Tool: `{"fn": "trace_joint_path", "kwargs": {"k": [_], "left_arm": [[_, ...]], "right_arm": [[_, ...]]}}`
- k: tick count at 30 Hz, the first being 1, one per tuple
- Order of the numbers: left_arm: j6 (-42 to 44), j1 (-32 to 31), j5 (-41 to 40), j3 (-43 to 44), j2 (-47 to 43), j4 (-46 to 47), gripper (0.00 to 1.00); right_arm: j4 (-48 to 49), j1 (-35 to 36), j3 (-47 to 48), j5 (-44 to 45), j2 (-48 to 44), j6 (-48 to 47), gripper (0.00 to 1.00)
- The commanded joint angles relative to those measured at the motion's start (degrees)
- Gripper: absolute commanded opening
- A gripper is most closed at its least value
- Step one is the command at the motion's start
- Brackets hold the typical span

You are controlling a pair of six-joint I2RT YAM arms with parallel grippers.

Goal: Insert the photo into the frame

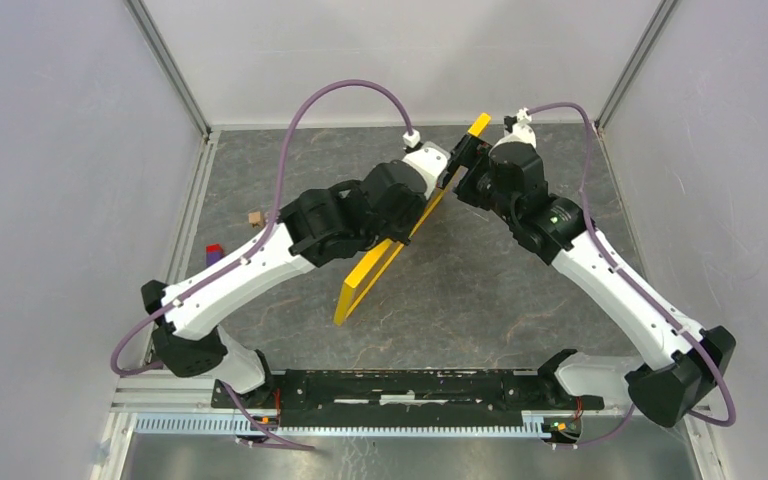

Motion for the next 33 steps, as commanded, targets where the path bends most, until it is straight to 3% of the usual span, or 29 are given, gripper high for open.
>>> {"fn": "trace_joint_path", "kwargs": {"k": [1,11,15,21,25,28,33], "left_arm": [[-5.3,-1.7,-0.4,2.9,4.1,4.0,0.02],[-8.9,-3.5,6.8,1.0,8.0,8.3,0.04],[-9.7,-3.5,11.2,-0.4,8.2,10.6,0.13],[-9.3,-3.5,13.4,-0.5,6.7,10.6,0.39],[-9.0,-3.5,14.9,-2.9,3.2,11.9,0.66],[-8.6,-3.2,16.0,-4.4,0.4,11.5,0.78],[-7.7,-1.7,16.8,-7.8,-6.8,10.4,0.9]], "right_arm": [[0.2,1.1,-5.0,1.8,-3.2,3.1,0.85],[4.0,0.9,-9.3,0.6,-4.1,4.0,0.79],[6.5,0.4,-12.8,1.0,-6.0,5.2,0.61],[8.7,-1.8,-17.8,-1.7,-6.9,6.3,0.32],[9.9,-4.1,-20.2,-3.6,-7.6,4.6,0.14],[9.5,-6.6,-21.7,-4.3,-8.1,1.5,0.03],[9.7,-13.1,-26.7,-9.5,-8.0,-5.2,0.0]]}}
